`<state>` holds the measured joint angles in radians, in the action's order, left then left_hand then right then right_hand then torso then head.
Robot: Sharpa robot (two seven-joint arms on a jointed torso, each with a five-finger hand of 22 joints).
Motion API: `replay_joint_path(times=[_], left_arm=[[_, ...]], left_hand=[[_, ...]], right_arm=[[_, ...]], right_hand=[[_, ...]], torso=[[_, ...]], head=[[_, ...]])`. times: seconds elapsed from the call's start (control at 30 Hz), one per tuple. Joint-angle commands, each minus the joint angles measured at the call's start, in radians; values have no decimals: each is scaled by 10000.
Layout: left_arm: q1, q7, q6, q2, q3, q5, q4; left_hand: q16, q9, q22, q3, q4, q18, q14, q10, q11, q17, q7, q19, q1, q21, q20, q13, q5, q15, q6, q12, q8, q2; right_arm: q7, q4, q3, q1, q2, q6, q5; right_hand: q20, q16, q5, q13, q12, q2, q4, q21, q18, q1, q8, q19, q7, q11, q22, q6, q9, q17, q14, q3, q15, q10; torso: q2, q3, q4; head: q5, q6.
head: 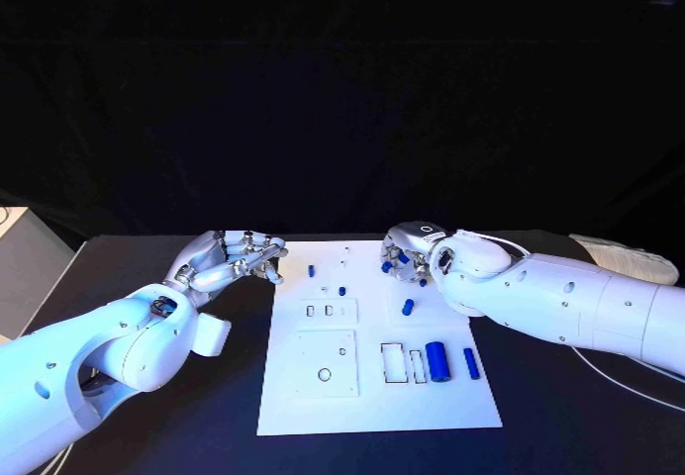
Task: Assemble the parts on the task board
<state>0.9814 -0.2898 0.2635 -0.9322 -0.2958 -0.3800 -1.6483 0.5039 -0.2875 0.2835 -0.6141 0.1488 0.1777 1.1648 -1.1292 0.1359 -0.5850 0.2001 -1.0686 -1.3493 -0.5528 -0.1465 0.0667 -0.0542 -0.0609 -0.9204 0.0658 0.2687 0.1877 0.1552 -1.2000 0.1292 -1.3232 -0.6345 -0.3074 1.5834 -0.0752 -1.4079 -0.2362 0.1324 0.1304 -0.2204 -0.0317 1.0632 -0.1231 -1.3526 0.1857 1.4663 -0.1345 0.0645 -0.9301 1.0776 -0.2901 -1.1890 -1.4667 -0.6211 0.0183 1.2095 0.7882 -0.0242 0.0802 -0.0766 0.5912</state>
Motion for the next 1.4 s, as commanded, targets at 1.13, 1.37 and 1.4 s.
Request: replay_joint_path(times=[1.13, 1.37, 1.4], left_arm=[[3, 66, -294, 76, -11, -17, 24], [5, 78, -305, 76, -14, -23, 43], [5, 79, -307, 76, -15, -24, 43]], left_hand=[[-47, -30, 36, -26, -124, 16, -67, 92, 1, -27, 11, 87, 0, -95, 6, 3, 6, 16, 78, -34, -63, -57], [-47, -30, 36, -26, -124, 16, -67, 92, 1, -27, 11, 87, 0, -95, 6, 3, 6, 16, 78, -34, -63, -57], [-47, -30, 36, -26, -124, 16, -67, 92, 1, -27, 11, 87, 0, -95, 6, 3, 6, 16, 78, -34, -63, -57]], right_arm=[[1051, 1339, -251, -212, 1859, -1548, -151], [994, 1362, -249, -211, 1996, -1436, -132], [991, 1383, -247, -210, 2015, -1416, -132]], right_hand=[[77, -63, -118, 46, -87, 15, 73, 115, 98, 179, 40, 101, -28, 23, -101, -29, -65, -29, -375, -114, 35, 64], [77, -75, -131, 49, -95, 10, 93, 116, 98, 176, 43, 100, -25, 21, -103, -31, -74, -55, -379, -128, 36, 66], [77, -75, -131, 49, -95, 10, 93, 116, 98, 176, 43, 100, -25, 21, -103, -31, -74, -55, -379, -128, 36, 66]], torso=[[118, 2, 23], [124, -15, 37], [126, -10, 28]], head=[[87, -21], [110, -5], [121, -5]])
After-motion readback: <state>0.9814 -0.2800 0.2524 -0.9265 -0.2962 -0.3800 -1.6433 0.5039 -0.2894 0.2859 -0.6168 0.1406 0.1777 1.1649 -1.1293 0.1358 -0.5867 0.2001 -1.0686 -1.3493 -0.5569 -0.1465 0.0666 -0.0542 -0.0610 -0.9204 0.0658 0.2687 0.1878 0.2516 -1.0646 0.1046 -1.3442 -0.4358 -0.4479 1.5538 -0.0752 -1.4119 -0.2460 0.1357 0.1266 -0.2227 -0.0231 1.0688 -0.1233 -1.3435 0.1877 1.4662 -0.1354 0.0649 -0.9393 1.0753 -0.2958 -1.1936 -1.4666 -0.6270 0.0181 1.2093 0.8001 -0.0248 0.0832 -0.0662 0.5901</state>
